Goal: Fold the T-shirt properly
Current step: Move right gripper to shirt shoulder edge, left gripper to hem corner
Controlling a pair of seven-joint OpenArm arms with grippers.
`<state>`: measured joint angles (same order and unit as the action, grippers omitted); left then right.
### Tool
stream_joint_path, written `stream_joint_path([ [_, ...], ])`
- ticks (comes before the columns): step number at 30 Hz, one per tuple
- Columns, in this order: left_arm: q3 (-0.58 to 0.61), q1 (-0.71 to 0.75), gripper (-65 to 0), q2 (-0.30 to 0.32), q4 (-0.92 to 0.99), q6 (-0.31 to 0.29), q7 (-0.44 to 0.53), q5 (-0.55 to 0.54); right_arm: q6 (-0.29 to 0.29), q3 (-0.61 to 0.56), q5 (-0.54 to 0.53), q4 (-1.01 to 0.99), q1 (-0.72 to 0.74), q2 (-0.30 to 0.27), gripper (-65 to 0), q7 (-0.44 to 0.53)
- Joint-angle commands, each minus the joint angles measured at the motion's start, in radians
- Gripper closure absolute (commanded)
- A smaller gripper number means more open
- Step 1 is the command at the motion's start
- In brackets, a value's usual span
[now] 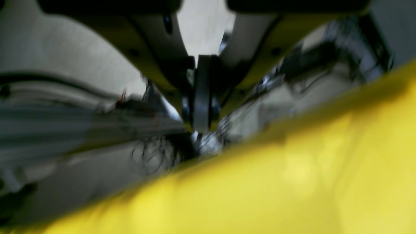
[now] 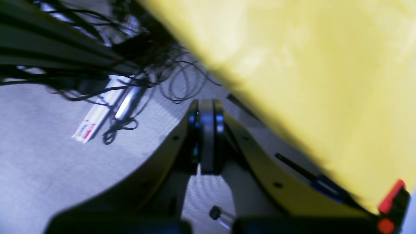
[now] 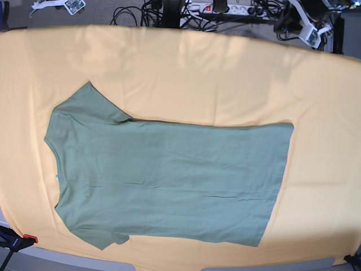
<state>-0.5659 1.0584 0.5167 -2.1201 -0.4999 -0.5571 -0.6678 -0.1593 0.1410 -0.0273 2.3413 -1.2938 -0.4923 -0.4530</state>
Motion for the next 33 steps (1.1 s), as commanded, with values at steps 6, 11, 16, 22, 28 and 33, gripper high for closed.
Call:
stream_joint_path([
  [6, -0.019, -0.125, 0.0, 0.008, -0.014, -0.008, 0.003, -0.029, 0.021, 0.068, -0.003, 0.015, 0.066, -0.004, 0.0, 0.023],
  [11, -0.019, -0.210, 0.0, 0.053, -0.014, -0.010, -0.017, -0.030, -0.035, 0.091, -0.002, 0.015, 0.139, -0.004, 0.0, 0.023],
  [16, -0.019, -0.277, 0.0, 0.114, -0.014, -0.009, -0.016, -0.029, -0.070, 0.091, -0.003, 0.015, 0.192, -0.004, 0.0, 0.035],
  [22, -0.018, -0.363, 0.0, 0.192, -0.013, -0.010, -0.011, -0.029, -0.130, 0.091, -0.003, 0.015, 0.298, -0.004, 0.0, 0.068],
  [28, -0.016, -0.456, 0.0, 0.253, -0.013, -0.055, 0.059, 0.039, -0.155, 0.091, -0.003, 0.015, 0.394, -0.004, 0.0, 0.105],
  [33, 0.005, -0.463, 0.0, 0.327, -0.011, -0.063, 0.143, 0.124, -0.175, 0.089, -0.003, 0.015, 0.396, -0.004, 0.0, 0.102],
])
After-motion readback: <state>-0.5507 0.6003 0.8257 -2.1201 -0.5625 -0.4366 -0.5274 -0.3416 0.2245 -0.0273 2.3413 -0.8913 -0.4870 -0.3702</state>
